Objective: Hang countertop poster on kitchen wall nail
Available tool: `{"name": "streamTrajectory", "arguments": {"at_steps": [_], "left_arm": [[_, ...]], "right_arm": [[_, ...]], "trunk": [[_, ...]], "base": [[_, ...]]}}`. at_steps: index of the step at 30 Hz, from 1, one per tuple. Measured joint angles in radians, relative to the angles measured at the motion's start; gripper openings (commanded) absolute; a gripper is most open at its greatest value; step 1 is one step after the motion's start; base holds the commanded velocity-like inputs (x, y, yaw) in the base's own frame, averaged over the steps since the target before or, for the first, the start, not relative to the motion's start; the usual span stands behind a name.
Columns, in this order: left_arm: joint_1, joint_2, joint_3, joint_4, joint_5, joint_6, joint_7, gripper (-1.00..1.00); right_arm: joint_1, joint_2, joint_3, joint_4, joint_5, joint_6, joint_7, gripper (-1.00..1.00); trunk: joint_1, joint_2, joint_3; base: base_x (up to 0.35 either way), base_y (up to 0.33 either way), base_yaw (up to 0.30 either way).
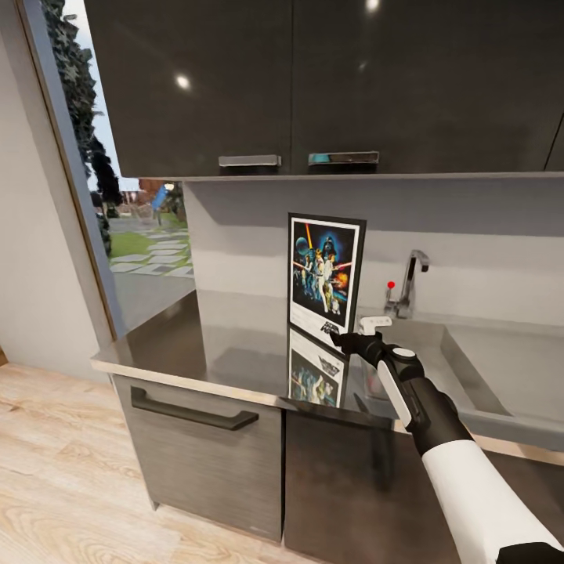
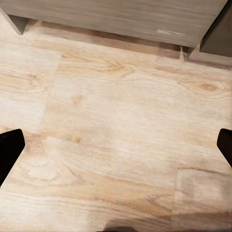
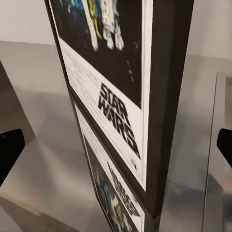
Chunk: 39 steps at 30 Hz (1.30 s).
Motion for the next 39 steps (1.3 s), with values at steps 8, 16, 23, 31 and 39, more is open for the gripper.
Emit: {"name": "streamTrajectory", "arguments": {"at_steps": [8, 16, 23, 31, 39], "left_arm": [[0.0, 0.0, 0.0, 0.0, 0.0, 0.0, 0.0, 1.0], [0.0, 0.0, 0.0, 0.0, 0.0, 0.0, 0.0, 1.0], [0.0, 0.0, 0.0, 0.0, 0.0, 0.0, 0.0, 1.0], [0.0, 0.0, 0.0, 0.0, 0.0, 0.0, 0.0, 1.0], [0.0, 0.0, 0.0, 0.0, 0.0, 0.0, 0.0, 1.0]], "right_arm": [[0.001, 0.0, 0.0, 0.007, -0.001, -0.001, 0.002, 1.0], [0.001, 0.0, -0.002, 0.105, -0.001, -0.094, 0.003, 1.0], [0.002, 0.0, -0.004, 0.134, -0.003, -0.116, 0.004, 1.0], [0.001, 0.0, -0.004, 0.136, -0.003, -0.118, 0.004, 1.0], [0.002, 0.0, -0.004, 0.136, -0.003, -0.118, 0.004, 1.0]], "trunk": [[0.0, 0.0, 0.0], [0.0, 0.0, 0.0], [0.0, 0.0, 0.0], [0.0, 0.0, 0.0], [0.0, 0.0, 0.0]], "base": [[0.006, 0.0, 0.0], [0.0, 0.0, 0.0], [0.0, 0.0, 0.0], [0.001, 0.0, 0.0], [0.078, 0.0, 0.0]]}}
